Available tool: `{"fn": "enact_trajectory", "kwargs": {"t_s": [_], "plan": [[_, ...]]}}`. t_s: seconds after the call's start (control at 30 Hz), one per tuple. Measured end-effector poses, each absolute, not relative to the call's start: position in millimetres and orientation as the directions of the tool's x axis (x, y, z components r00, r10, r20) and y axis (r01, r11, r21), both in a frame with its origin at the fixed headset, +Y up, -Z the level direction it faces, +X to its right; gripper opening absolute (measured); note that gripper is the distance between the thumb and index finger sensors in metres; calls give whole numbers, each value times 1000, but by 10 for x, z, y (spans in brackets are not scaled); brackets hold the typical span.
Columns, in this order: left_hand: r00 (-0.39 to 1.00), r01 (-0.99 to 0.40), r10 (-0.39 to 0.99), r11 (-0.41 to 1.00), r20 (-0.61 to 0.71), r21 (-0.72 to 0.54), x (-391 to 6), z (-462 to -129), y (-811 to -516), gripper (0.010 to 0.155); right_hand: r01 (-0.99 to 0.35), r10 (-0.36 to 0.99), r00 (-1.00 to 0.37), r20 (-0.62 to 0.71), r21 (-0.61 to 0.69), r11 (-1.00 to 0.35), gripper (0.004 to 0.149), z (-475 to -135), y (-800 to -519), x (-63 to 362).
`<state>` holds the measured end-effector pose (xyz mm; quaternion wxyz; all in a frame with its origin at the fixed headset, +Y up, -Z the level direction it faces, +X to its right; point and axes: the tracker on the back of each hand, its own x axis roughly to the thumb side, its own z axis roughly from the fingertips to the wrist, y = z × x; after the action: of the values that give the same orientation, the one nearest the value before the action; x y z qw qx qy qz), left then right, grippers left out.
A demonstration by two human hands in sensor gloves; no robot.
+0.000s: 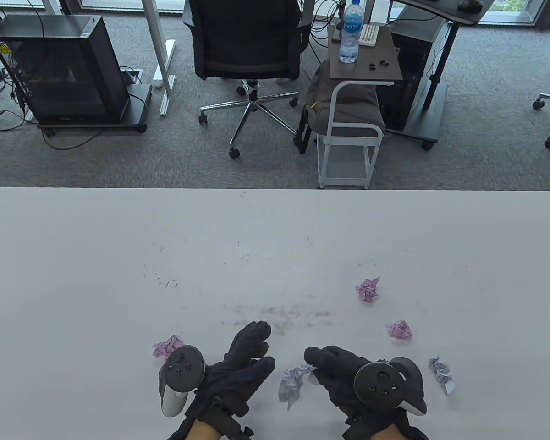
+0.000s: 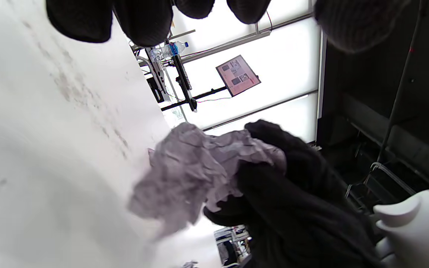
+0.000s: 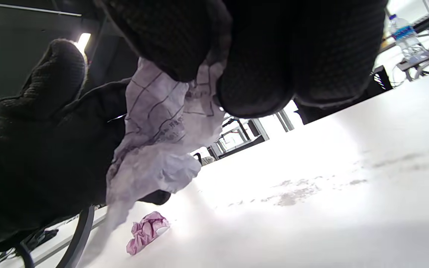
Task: Flatten crumpled invoices and stack
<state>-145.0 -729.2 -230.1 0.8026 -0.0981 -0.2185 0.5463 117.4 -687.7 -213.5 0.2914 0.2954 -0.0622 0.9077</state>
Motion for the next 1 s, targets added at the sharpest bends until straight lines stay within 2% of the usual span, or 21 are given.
{"fn": "enact_trajectory", "kwargs": {"t_s": [0.07, 0.13, 0.17, 0.2, 0.27, 0.33, 0.57, 0.63, 0.73, 0.87, 1.0], "plan": [[403, -730, 876, 482, 265, -485, -1364, -2296, -7310, 86, -574, 480, -631, 610, 49, -817, 40, -2100, -6853, 1084], [424, -659, 868, 490, 256, -570, -1258, -2282, -7331, 87, -578, 462, -623, 631, 28, -816, 44, -2066, -6834, 1011], [436, -652, 860, 506, 266, -565, -1209, -2275, -7319, 80, -562, 440, -633, 637, 12, -827, 47, -2047, -6822, 985], [452, -656, 848, 526, 277, -541, -1188, -2272, -7300, 68, -553, 428, -640, 638, 4, -833, 49, -2041, -6817, 980], [496, -665, 807, 590, 320, -458, -1188, -2270, -7249, 52, -500, 371, -679, 633, -29, -866, 53, -2030, -6803, 987], [497, -678, 808, 589, 318, -439, -1228, -2267, -7241, 49, -487, 377, -694, 613, -14, -873, 55, -2048, -6817, 1011], [309, -824, 917, 390, 252, -411, -1365, -2282, -7231, 47, -449, 407, -724, 557, 66, -891, 64, -2131, -6914, 1063], [295, -836, 919, 382, 263, -395, -1384, -2281, -7210, 45, -456, 428, -723, 542, 91, -885, 65, -2156, -6948, 1083], [366, -817, 874, 466, 320, -339, -1375, -2255, -7152, 49, -448, 459, -725, 513, 155, -881, 67, -2199, -7007, 1114], [497, -726, 769, 622, 403, -291, -1315, -2217, -7100, 53, -437, 513, -704, 491, 271, -858, 94, -2225, -6997, 1220], [524, -681, 716, 677, 460, -278, -1212, -2180, -7063, 61, -567, 595, -640, 486, 225, -793, 87, -2209, -6941, 1308]]}}
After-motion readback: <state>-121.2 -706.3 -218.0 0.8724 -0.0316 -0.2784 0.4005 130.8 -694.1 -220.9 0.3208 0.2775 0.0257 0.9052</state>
